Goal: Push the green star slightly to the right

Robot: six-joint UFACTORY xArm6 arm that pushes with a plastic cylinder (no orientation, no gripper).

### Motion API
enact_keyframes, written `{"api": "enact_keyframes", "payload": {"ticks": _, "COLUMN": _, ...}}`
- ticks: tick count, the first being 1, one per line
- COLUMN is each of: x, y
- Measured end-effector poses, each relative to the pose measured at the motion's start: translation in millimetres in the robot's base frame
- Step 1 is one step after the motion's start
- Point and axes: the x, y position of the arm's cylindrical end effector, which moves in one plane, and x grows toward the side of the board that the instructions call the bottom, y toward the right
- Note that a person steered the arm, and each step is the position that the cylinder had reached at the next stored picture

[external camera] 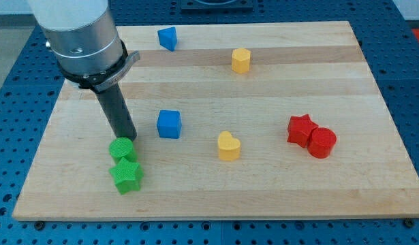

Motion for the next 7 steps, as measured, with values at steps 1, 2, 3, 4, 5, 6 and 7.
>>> {"api": "enact_keyframes", "payload": {"ticks": 1, "x": -1.6, "y": -42.8}}
{"api": "enact_keyframes", "payload": {"ticks": 2, "x": 4.2, "y": -60.5}}
{"api": "enact_keyframes", "payload": {"ticks": 3, "x": 51.8, "y": -51.0}}
{"api": "enact_keyframes", "payload": {"ticks": 4, "x": 51.8, "y": -50.9}}
{"api": "enact_keyframes", "payload": {"ticks": 5, "x": 79.8, "y": -40.6}}
{"api": "enact_keyframes", "payload": {"ticks": 6, "x": 87.1, "y": -38.1}}
{"api": "enact_keyframes", "payload": {"ticks": 7, "x": 85.0, "y": -29.8}}
